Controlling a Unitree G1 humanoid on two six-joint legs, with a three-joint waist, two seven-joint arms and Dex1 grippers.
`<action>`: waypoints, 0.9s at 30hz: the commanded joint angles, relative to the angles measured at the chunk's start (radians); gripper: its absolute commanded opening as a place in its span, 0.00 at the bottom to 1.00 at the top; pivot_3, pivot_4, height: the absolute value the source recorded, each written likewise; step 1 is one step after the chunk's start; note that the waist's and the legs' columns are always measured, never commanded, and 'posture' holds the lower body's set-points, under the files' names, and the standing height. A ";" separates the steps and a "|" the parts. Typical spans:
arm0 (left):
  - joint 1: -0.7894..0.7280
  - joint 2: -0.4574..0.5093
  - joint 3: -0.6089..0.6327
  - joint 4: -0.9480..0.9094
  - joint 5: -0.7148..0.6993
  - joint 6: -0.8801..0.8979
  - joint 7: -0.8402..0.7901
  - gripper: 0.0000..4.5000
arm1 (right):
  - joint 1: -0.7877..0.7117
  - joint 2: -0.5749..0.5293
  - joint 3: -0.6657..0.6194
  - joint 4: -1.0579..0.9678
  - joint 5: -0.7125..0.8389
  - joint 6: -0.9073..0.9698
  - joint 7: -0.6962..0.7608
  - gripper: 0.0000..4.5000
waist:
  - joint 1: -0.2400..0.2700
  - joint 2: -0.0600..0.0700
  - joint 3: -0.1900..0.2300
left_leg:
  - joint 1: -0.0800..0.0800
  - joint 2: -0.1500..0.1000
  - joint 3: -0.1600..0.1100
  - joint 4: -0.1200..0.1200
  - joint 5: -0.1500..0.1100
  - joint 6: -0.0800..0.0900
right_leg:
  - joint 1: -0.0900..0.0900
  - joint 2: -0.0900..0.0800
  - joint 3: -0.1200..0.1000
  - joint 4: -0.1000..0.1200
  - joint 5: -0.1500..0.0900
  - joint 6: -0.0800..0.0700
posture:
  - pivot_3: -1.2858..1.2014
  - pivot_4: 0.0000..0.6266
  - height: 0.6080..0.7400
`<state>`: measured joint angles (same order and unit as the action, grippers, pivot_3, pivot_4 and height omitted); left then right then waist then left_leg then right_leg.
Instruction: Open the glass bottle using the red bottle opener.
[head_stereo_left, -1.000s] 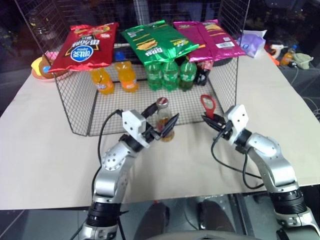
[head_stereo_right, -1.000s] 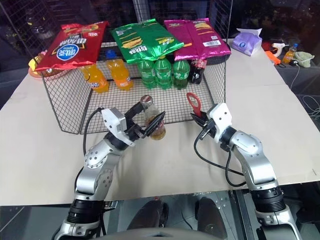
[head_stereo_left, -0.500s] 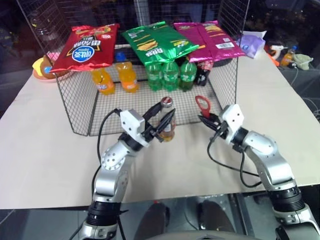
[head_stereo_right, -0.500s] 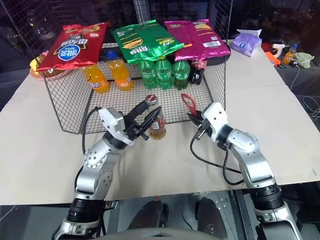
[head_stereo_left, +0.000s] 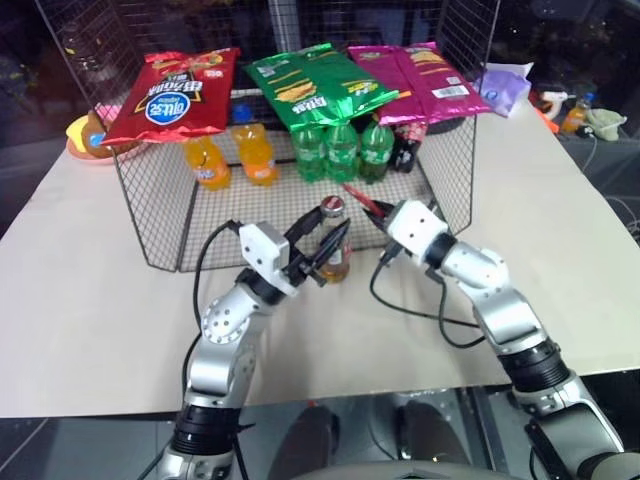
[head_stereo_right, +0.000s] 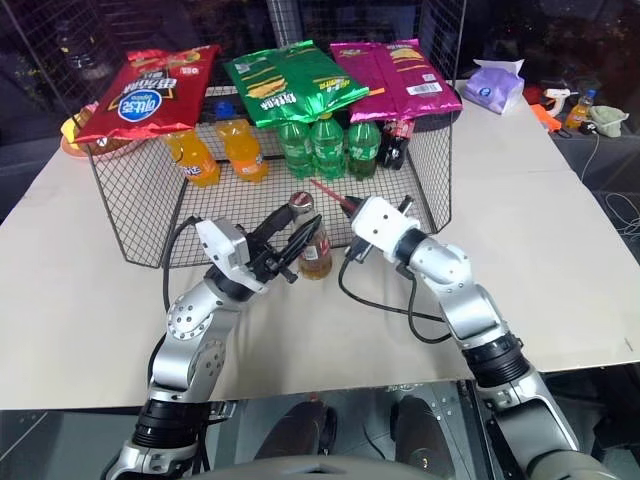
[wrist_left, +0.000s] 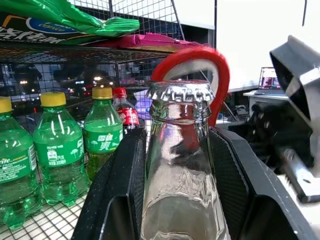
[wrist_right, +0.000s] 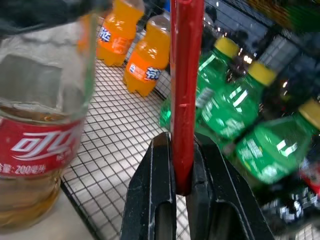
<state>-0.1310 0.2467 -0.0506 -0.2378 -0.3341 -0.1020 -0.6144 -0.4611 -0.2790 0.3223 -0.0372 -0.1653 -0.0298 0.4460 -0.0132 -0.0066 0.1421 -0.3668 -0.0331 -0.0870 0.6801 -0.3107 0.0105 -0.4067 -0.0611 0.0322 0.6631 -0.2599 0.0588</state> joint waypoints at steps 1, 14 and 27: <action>0.018 0.008 -0.020 0.027 0.032 0.014 0.003 0.38 | -0.033 0.009 0.017 0.013 -0.076 -0.130 -0.064 0.00 | 0.000 0.000 0.000 | 0.000 0.000 0.000 0.000 0.000 0.000 | 0.000 0.000 0.000 0.000 0.000 0.000 | 0.52 0.24 1.00; 0.003 0.006 -0.020 0.042 0.035 0.016 0.005 0.38 | -0.049 -0.021 0.050 0.148 -0.260 -0.392 -0.188 0.00 | 0.000 0.000 0.000 | 0.001 0.000 0.000 0.000 0.000 0.000 | 0.001 0.000 0.000 0.000 0.000 0.000 | 0.52 0.24 1.00; 0.004 0.000 -0.029 0.048 0.039 0.015 0.008 0.38 | -0.166 -0.079 0.080 0.279 -0.495 -0.561 -0.355 0.00 | -0.001 0.000 0.000 | 0.006 0.000 0.000 -0.001 0.000 0.000 | 0.005 0.001 0.000 0.000 0.000 0.000 | 0.52 0.24 1.00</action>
<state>-0.1374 0.2452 -0.0543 -0.2222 -0.3258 -0.1110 -0.6140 -0.6020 -0.3468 0.3627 0.2520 -0.6082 -0.5298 0.1021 -0.0145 -0.0065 0.1420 -0.3612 -0.0330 -0.0866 0.6794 -0.3107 0.0105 -0.4019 -0.0605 0.0326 0.6630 -0.2599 0.0587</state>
